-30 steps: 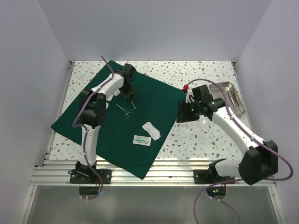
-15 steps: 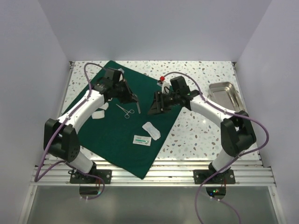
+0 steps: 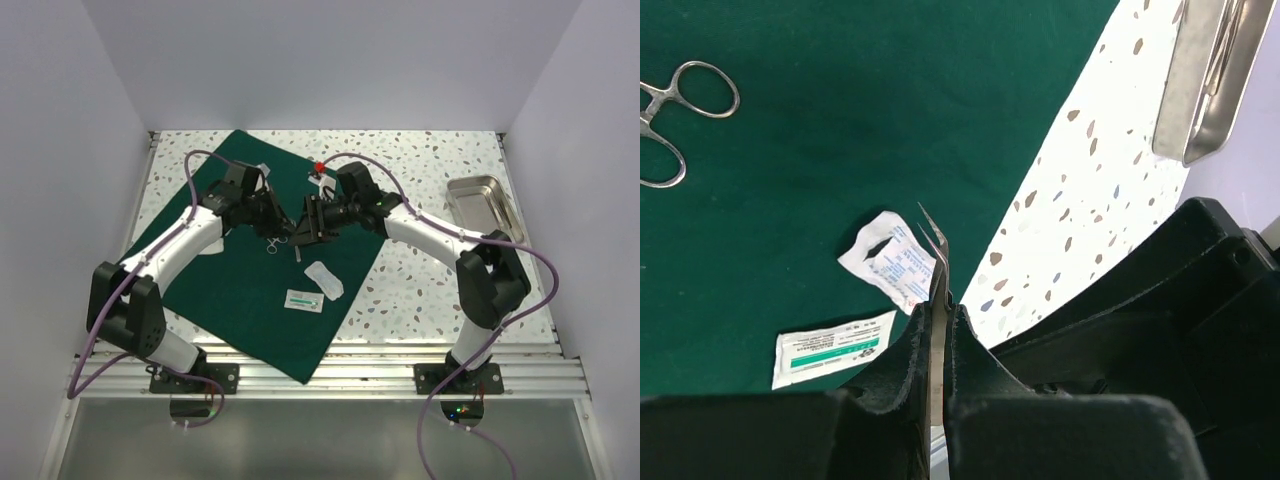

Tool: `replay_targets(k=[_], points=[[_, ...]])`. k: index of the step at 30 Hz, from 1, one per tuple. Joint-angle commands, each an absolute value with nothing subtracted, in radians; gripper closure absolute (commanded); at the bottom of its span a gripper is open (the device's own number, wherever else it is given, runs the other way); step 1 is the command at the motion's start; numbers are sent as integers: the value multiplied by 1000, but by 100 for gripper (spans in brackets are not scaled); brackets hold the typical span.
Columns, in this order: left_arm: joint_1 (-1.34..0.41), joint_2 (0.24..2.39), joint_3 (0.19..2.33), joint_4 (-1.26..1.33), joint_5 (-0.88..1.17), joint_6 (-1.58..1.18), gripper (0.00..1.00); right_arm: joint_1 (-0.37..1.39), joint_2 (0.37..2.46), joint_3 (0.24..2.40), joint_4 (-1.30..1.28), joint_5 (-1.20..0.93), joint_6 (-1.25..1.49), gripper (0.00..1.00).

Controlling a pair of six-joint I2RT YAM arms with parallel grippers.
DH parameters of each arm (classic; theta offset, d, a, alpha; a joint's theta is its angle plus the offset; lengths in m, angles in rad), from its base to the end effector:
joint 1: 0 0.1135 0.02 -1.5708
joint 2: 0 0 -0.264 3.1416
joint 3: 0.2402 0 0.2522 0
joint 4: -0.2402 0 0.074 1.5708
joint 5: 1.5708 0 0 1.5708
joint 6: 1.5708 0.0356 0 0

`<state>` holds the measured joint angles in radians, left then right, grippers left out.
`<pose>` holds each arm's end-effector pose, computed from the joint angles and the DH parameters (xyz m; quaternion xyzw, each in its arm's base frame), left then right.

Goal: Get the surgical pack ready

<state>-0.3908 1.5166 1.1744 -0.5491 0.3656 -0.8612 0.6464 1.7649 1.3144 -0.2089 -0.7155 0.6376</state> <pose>0.2947 -0.1352 0.2680 -0.1571 0.9157 -0.3309 0.1651 0.3031 0.2579 0.2581 -0.1578 0.8404 0.4987 0.1419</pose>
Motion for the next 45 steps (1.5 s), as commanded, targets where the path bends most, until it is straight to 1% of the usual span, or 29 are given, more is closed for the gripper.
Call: replay_targets(k=[1,6,11,17,24,29,35,40,45], points=[[-399,1453,1181,-502,405,-859,100,661,1770,1350,-221,-661,647,51],[-403,1436,1177,-512,416,-853,100,661,1758,1339,-245,-623,618,56],[-403,1431,1181,-534,397,-835,100,660,1718,1336,-333,-543,560,57],[-405,1431,1178,-534,405,-839,100,663,1715,1333,-367,-535,528,57],[-414,1425,1173,-528,397,-842,100,664,1733,1365,-387,-514,512,60],[-416,1428,1170,-540,371,-841,100,663,1717,1408,-468,-468,453,61],[-422,1443,1166,-548,370,-842,100,663,1695,1430,-528,-463,413,59],[-436,1450,1175,-537,368,-851,100,664,1700,1407,-470,-523,431,57],[-445,1456,1181,-542,353,-854,100,663,1649,1385,-457,-518,430,54]])
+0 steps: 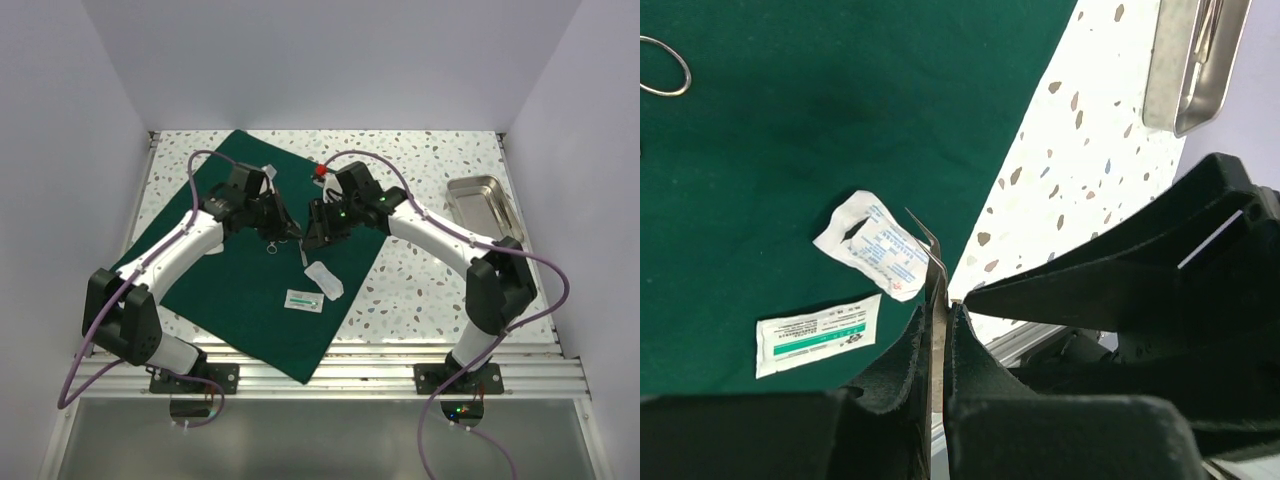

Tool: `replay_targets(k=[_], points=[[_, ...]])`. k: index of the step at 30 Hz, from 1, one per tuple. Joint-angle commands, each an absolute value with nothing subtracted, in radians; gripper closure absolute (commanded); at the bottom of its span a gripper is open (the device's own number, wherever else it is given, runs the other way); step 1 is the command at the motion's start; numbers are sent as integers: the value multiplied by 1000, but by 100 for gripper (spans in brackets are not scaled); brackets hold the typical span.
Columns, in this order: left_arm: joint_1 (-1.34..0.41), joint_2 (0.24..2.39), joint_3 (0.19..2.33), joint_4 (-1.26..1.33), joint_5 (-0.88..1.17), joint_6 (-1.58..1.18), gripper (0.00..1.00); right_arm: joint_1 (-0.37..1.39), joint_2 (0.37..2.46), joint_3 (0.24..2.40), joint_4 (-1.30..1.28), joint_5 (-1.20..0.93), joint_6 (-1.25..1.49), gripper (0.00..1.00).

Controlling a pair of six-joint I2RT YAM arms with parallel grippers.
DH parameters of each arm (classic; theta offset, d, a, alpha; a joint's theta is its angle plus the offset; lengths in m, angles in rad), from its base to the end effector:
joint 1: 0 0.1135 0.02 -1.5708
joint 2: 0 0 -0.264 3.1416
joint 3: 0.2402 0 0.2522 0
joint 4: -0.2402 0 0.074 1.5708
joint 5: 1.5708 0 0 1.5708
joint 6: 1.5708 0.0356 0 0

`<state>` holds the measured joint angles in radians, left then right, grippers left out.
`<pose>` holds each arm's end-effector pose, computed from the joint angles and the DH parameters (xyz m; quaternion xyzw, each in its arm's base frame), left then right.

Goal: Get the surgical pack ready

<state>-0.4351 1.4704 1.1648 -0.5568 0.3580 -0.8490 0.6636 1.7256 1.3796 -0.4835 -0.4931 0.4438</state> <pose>0.2804 -0.1441 0.2782 -0.1292 0.9159 -0.3381 0.1733 0.2911 0.2490 0.2700 -0.1870 0.8888 0.3782 0.1792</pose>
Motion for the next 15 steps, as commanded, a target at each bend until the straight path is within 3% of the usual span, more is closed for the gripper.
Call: replay_targets(k=[1,10,15], points=[[-445,1456,1181,-538,356,-861,100,664,1646,1382,-453,-520,431,53],[-468,1442,1183,-506,400,-893,100,664,1695,1373,-408,-568,448,55],[-468,1425,1178,-500,402,-905,100,664,1707,1364,-410,-563,437,62]])
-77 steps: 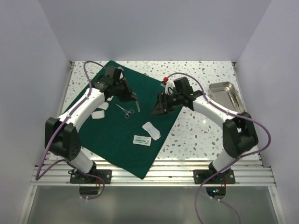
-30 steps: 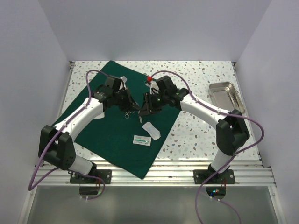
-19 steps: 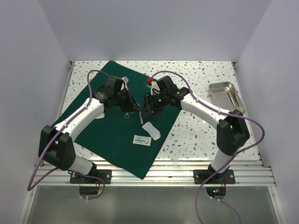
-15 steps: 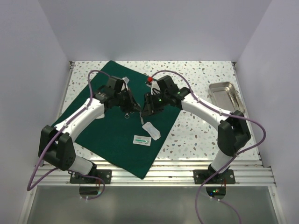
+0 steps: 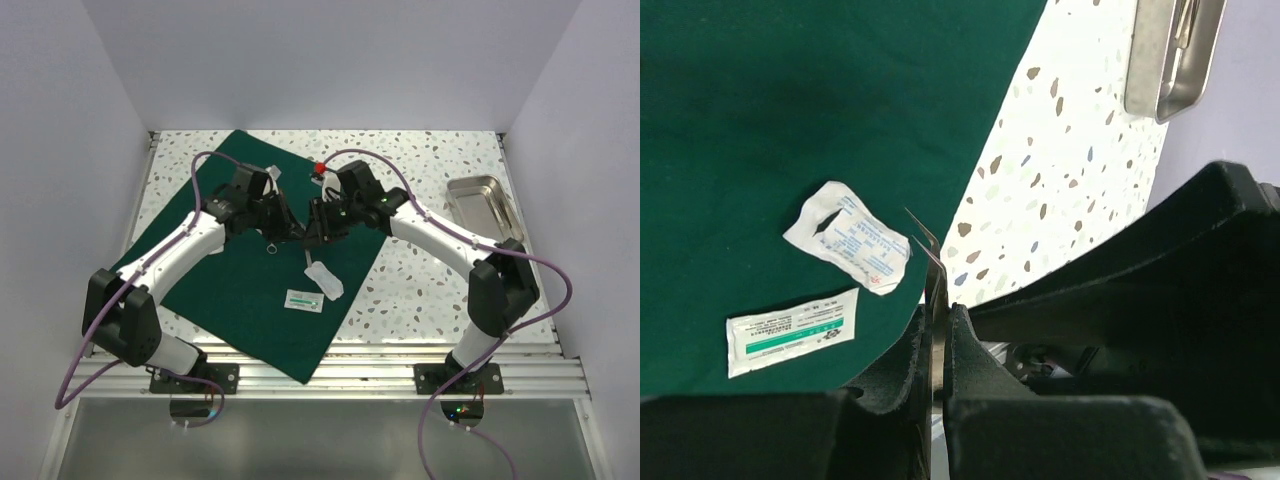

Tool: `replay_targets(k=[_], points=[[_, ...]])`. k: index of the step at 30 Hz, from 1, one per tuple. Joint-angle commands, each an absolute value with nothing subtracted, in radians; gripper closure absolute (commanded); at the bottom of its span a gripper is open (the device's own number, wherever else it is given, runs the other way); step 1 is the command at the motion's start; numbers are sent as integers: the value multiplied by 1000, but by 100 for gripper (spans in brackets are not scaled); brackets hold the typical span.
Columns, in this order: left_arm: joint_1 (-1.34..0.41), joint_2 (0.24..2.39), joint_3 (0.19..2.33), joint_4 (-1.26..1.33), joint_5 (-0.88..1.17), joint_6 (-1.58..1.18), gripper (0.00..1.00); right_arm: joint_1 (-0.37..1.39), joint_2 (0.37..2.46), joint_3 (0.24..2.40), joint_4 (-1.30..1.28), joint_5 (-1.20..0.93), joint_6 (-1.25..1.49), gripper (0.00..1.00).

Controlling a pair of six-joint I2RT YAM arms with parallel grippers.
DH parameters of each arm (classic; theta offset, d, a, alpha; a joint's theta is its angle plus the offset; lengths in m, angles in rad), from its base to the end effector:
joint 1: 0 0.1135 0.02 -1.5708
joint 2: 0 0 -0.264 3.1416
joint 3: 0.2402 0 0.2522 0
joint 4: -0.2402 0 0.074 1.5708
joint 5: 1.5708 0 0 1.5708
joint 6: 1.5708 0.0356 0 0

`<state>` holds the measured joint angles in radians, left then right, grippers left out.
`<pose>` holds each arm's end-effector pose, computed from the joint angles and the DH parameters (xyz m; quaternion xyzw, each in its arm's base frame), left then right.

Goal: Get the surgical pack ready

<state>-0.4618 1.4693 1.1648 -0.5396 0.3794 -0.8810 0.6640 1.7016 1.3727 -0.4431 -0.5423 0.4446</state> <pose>0.2771 -0.1526 0.2799 -0.1254 0.9118 -0.3551 0.1636 0.2883 0.2490 0.2800 -0.2007 0.8709 0.4070 0.1887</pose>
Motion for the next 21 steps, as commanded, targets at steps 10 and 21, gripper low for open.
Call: replay_targets(k=[10,21], points=[[-465,1427,1178,-483,413,-882,97,658,1729,1385,-472,-508,414,100],[-269,1372,1200,-658,203,-700,1,485,1707,1414,-669,-100,261,100]])
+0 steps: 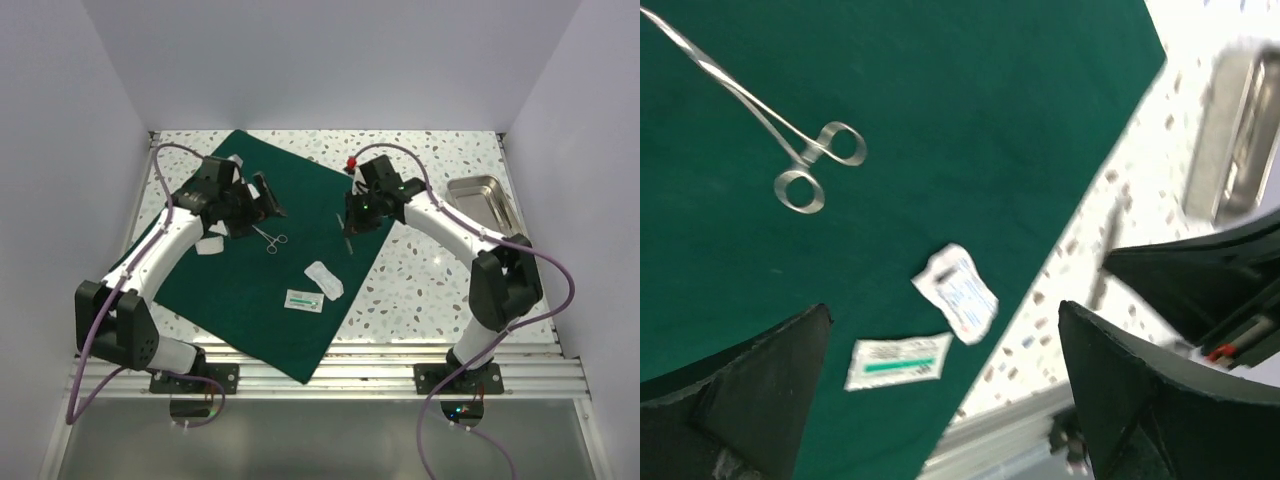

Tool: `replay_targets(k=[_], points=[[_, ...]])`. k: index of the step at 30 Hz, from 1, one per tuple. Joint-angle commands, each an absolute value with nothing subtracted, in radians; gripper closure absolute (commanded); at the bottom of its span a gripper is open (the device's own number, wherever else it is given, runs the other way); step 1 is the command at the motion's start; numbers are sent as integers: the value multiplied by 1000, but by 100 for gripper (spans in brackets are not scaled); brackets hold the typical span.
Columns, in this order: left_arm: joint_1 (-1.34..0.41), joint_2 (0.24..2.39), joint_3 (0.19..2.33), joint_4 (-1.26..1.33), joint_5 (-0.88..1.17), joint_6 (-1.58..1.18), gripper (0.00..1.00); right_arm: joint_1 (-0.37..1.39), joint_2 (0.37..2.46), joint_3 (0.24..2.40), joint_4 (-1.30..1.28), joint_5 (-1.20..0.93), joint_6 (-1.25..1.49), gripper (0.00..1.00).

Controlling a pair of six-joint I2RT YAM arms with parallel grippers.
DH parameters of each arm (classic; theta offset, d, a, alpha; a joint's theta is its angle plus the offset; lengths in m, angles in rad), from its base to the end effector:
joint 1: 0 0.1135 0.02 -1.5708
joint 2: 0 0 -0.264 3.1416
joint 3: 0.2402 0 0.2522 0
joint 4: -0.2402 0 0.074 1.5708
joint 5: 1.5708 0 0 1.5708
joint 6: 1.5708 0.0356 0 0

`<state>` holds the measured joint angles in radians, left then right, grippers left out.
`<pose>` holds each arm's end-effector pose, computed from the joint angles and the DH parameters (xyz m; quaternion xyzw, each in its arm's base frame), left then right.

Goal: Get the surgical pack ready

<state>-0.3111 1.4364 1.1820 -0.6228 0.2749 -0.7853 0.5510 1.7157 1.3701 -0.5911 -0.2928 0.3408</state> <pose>0.2884 -0.1029 0.2883 -0.1735 0.9165 -0.2854 0.2202 0.3124 0.2040 0.2611 -0.1438 0.9300 0.2581 0.2185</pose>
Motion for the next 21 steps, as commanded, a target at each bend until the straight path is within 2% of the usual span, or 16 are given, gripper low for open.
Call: replay_targets(k=[1,6,8,15,21], points=[[-264,1368,1193,-660,174,-690,1,448,1703,1430,-682,26,240,100],[-264,1319,1076,-594,153,-670,4,312,1726,1454,-672,533,5,100],[-264,1293,1022,-555,160,-669,5,256,1752,1454,-609,616,-148,100],[-262,1235,957,-497,210,-646,11,-36,1933,1540,-542,608,-242,100],[-262,1243,962,-512,209,-666,13,-103,2083,1539,-468,566,-259,100]])
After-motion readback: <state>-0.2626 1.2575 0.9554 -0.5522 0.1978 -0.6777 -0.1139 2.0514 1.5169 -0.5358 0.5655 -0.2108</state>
